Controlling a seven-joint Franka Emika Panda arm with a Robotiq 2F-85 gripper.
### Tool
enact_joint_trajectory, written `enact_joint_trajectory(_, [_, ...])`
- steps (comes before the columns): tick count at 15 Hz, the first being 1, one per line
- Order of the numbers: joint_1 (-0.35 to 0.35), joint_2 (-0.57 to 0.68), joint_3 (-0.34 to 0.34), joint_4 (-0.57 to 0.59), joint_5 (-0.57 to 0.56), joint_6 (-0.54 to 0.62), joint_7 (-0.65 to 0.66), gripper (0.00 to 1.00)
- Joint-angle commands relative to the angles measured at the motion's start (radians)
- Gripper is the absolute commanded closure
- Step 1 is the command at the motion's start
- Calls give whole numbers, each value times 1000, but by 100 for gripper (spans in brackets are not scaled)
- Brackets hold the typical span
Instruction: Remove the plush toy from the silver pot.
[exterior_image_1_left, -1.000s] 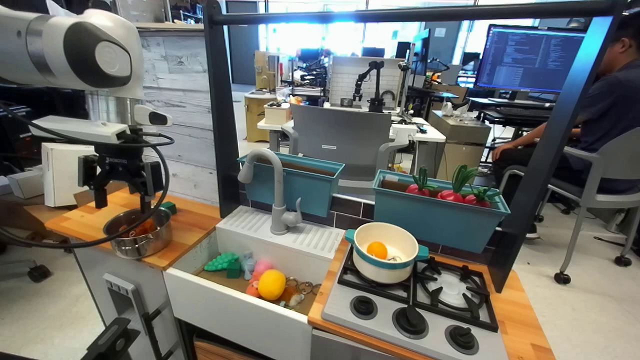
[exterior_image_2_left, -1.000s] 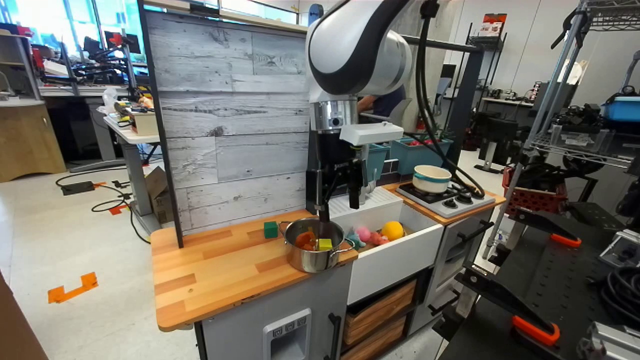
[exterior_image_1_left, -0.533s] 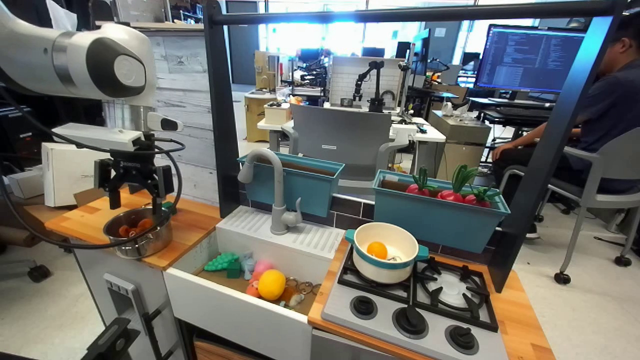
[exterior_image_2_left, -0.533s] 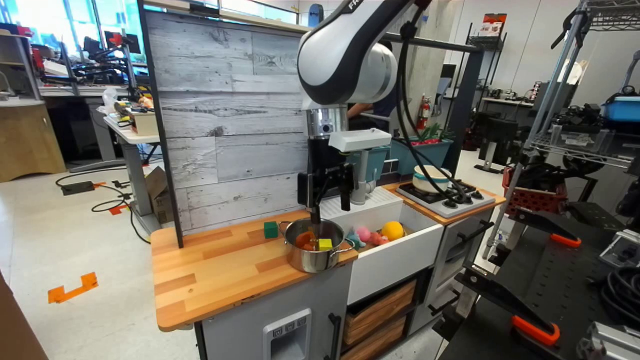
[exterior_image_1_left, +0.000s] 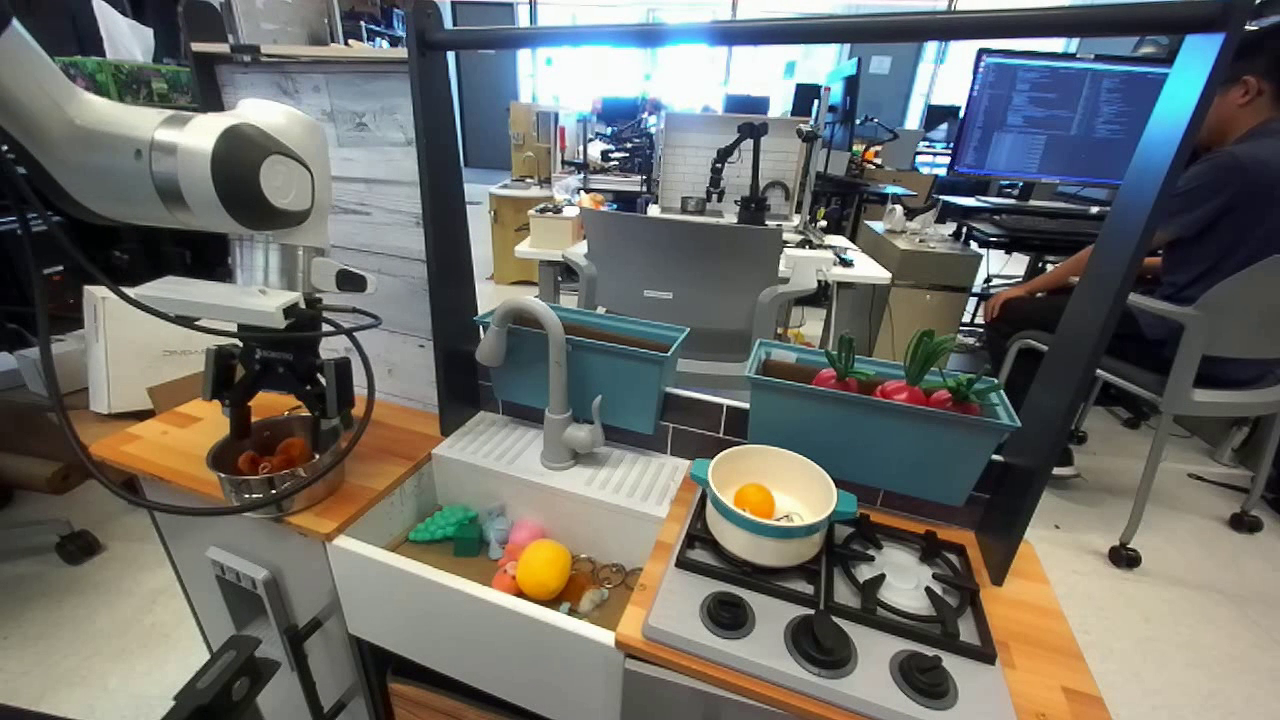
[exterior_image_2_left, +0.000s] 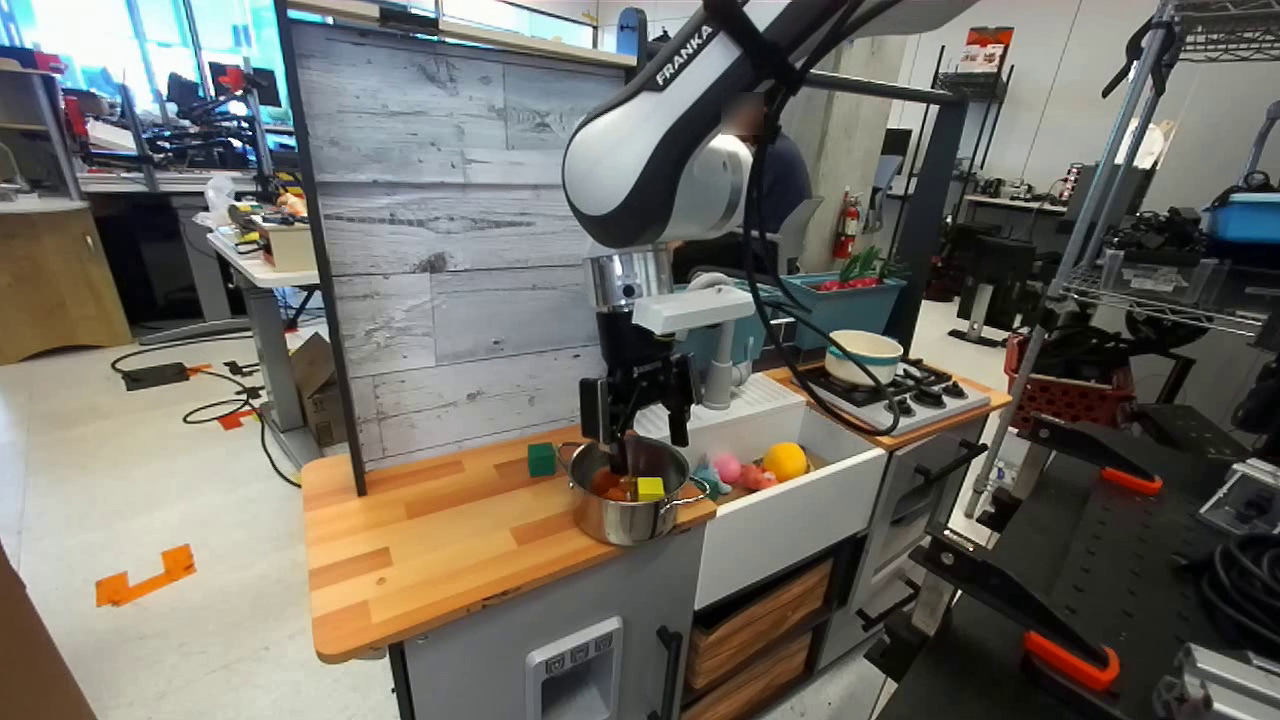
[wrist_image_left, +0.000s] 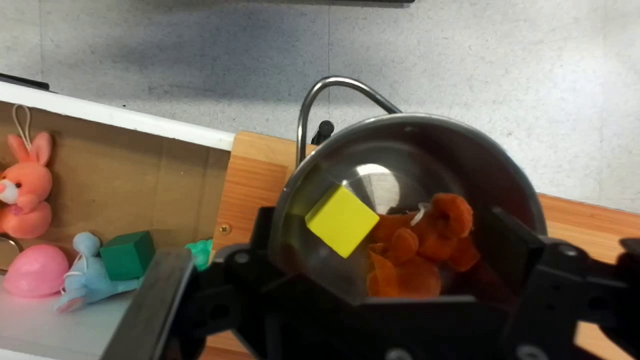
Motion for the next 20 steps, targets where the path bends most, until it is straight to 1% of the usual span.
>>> enact_joint_trajectory(1, [28,77,-12,138,16,-77,13,0])
enact_joint_trajectory(5, [39,129,-14,211,18,-121,25,0])
enact_joint_trajectory(13, [34,228,-31,337,21,-209,56,0])
enact_joint_trajectory(14, [34,237,-32,354,21,-217,60,25])
enact_joint_trajectory(15, [34,245,-33,368,22,-220,66,26])
enact_joint_trajectory(20, [32,264,-38,430,28,-243,92,66])
